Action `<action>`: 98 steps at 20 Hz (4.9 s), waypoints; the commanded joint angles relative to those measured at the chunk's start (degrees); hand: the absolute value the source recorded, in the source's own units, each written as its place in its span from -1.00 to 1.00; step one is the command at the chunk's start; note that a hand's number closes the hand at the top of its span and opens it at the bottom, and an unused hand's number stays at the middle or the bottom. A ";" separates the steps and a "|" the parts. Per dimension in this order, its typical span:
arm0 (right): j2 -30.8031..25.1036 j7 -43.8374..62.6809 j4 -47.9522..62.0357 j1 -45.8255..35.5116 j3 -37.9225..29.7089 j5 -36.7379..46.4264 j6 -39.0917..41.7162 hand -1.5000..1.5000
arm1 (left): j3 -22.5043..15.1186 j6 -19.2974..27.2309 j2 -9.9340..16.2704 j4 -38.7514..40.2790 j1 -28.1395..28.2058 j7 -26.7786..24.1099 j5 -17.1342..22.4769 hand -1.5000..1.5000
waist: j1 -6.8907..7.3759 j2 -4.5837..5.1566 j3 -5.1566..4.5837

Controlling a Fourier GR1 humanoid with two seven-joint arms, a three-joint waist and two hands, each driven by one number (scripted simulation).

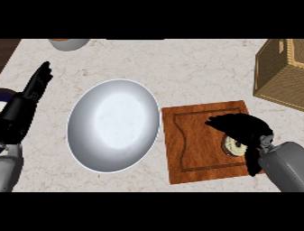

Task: Pick the cupcake from the cutting board and place it in the basket

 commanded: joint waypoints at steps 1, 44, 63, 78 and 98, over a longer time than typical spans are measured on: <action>-1.53 -1.94 -1.36 1.01 -2.86 1.93 2.61 -1.00 | -0.01 -1.16 -0.90 -5.17 3.37 1.39 -0.61 0.00 | 0.05 -0.06 0.00; -27.06 -30.13 44.86 -8.85 -61.26 -14.41 -32.88 1.00 | 3.87 -3.36 -3.65 -2.66 0.76 0.35 -2.67 0.00 | -0.34 0.49 0.79; -39.95 -30.36 57.63 -37.04 -57.47 -17.57 -8.48 1.00 | 1.72 -3.54 -4.86 1.33 -5.74 1.40 -4.46 0.00 | 3.65 1.08 0.04; -29.69 -18.15 61.70 -49.92 -46.79 -9.83 -5.89 1.00 | 1.14 -2.56 -6.05 -1.48 -2.94 1.49 -5.66 0.00 | 2.62 0.78 0.04; -28.31 -24.61 66.35 -49.39 -35.71 3.08 -8.35 -1.00 | 2.08 -4.46 -5.28 -3.36 1.51 -0.66 -4.96 0.00 | 2.76 0.77 0.08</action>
